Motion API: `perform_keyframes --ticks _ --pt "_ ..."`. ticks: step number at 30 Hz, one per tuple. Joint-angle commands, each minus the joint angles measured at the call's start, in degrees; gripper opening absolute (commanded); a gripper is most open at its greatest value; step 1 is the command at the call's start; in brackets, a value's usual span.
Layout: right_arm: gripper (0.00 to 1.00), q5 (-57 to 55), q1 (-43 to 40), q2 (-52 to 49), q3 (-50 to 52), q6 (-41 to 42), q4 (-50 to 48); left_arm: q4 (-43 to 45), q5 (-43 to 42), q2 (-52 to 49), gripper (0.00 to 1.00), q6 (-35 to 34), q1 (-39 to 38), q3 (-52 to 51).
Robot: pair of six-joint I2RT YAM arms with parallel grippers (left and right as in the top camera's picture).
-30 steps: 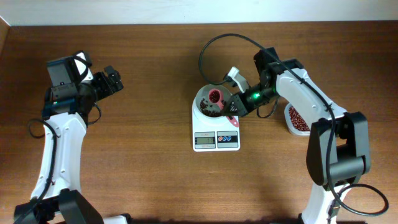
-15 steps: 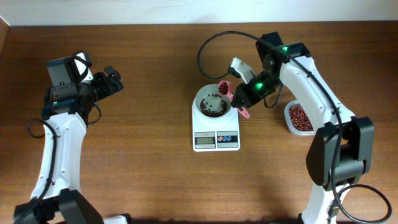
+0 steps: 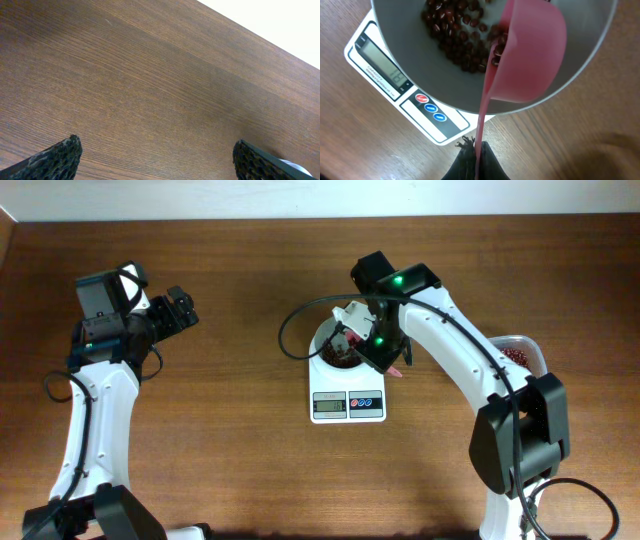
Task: Scoop item into bowl and weigh 50g on scale
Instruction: 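Tip the scoop to pour beans into the white bowl, then return the empty scoop right into the bean tub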
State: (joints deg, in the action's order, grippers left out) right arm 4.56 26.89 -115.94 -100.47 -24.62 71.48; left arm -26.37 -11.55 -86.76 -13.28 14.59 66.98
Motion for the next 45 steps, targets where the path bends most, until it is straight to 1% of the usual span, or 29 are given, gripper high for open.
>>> perform_keyframes --ticks 1,4,6,10,14,19,20,21,24,26,29,32,34,37,39,40,43,45 --pt "0.04 -4.9 1.3 1.3 -4.8 -1.7 1.3 0.1 0.4 -0.1 0.99 -0.5 0.2 0.8" --pt "0.04 -8.1 2.4 1.3 -8.9 -3.3 3.5 0.1 0.4 -0.1 0.99 -0.5 0.2 0.8" --pt "0.04 -13.9 3.6 1.3 -11.4 -3.9 5.6 0.1 0.4 -0.1 0.99 -0.6 0.2 0.8" --pt "0.04 -22.4 6.5 1.2 -12.0 -5.0 7.0 0.1 0.4 -0.1 0.99 -0.5 0.2 0.8" --pt "0.04 -23.3 8.8 1.2 -12.0 -5.2 7.0 0.1 0.4 -0.1 0.99 -0.5 0.2 0.8" --pt "0.04 -23.1 8.7 1.2 -12.0 -5.1 7.0 0.1 0.4 -0.1 0.99 -0.5 0.2 0.8" --pt "0.04 -21.5 8.6 1.2 -12.0 -5.1 7.0 0.1 0.4 -0.1 0.99 -0.5 0.2 0.8" --pt "0.04 -13.5 7.2 1.2 -12.0 -5.0 7.1 0.1 0.4 -0.1 0.99 -0.5 0.2 0.8" --pt "0.04 0.8 2.2 1.2 -12.0 -4.5 8.3 0.1 0.4 -0.1 0.99 -0.5 0.2 0.8" --pt "0.04 11.9 -4.6 1.2 -12.0 -4.3 11.8 0.1 0.4 -0.1 0.99 -0.5 0.2 0.8" --pt "0.04 17.0 -11.1 1.2 -12.0 -4.3 17.4 0.1 0.4 -0.1 0.99 -0.5 0.2 0.8" --pt "0.04 16.6 -19.6 1.2 -11.9 -3.1 25.9 0.1 0.4 -0.1 0.99 -0.5 0.2 0.8" --pt "0.04 13.4 -23.0 1.2 -11.8 1.2 25.9 0.1 0.4 -0.1 0.99 -0.5 0.2 0.8" --pt "0.04 9.9 -27.0 1.2 -11.8 1.6 25.9 0.1 0.4 -0.1 0.99 -0.6 0.2 0.8" --pt "0.04 1.1 -31.2 1.2 -11.8 4.9 25.9 0.1 0.4 -0.1 0.99 -0.5 0.2 0.8" --pt "0.04 -1.1 -32.5 1.2 -11.8 5.7 25.9 0.1 0.4 -0.1 0.99 -0.5 0.2 0.8" --pt "0.04 -2.0 -36.8 1.2 -11.3 5.6 25.9 0.1 0.4 -0.1 0.99 -0.6 0.2 0.8" --pt "0.04 -4.4 -39.1 1.2 -8.9 5.5 25.9 0.1 0.4 -0.1 0.99 -0.6 0.2 0.8"
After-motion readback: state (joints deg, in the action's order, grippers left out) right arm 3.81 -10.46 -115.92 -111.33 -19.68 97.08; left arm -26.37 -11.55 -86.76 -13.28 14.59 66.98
